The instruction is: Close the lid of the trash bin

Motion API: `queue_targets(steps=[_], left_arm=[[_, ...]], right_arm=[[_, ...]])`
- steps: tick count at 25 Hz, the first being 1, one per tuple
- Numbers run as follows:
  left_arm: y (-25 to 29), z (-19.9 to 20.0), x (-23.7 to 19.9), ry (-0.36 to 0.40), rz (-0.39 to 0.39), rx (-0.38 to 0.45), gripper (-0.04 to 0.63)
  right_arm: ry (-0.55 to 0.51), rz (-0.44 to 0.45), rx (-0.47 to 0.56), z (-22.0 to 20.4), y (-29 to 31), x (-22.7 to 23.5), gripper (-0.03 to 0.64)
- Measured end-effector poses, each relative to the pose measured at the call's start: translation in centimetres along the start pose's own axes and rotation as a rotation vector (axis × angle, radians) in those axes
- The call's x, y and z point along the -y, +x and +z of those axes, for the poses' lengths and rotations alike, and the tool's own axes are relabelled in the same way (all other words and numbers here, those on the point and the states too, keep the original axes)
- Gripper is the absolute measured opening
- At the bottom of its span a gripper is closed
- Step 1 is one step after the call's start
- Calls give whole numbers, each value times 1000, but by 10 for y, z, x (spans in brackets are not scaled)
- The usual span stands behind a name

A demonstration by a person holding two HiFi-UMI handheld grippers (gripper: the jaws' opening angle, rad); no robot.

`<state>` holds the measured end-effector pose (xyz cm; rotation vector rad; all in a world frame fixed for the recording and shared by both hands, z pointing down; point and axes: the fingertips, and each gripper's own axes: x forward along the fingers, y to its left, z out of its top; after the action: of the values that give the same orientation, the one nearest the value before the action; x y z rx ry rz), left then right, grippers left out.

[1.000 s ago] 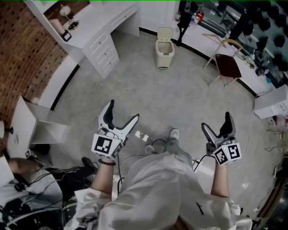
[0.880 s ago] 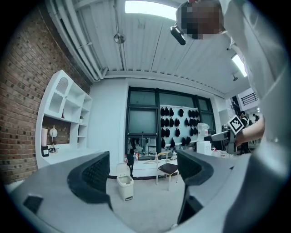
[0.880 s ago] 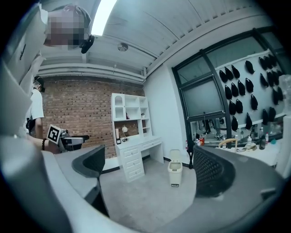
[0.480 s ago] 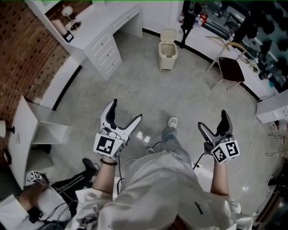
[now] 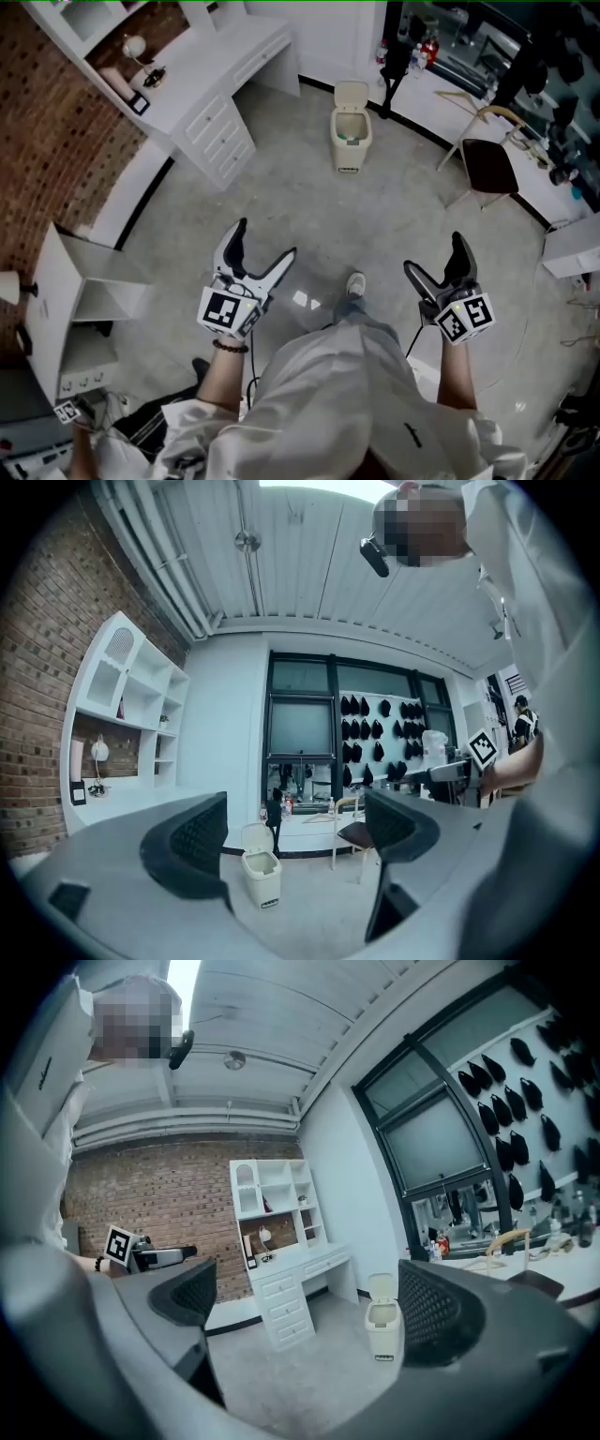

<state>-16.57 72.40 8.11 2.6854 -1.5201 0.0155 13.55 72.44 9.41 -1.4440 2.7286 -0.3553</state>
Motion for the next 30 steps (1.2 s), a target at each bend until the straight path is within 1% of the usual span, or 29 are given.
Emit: queue_targets(steps=[3, 7, 11, 14, 21, 30], left_arm=[[42, 4, -8, 0, 23, -2, 442], [94, 18, -15, 11, 54, 12, 442], [132, 30, -12, 37, 70, 25, 442], [157, 32, -18, 50, 75, 24, 442], [203, 28, -30, 22, 71, 5, 442], [268, 18, -56, 12, 9, -8, 442]], right_arm=[[8, 26, 6, 12, 27, 35, 588], [26, 66, 11, 29, 63, 77, 588], [18, 116, 35, 45, 89, 104, 588], [20, 134, 47, 51, 106, 121, 588], [41, 127, 31, 56, 129, 155, 588], [50, 97, 6, 57, 171, 191, 588]])
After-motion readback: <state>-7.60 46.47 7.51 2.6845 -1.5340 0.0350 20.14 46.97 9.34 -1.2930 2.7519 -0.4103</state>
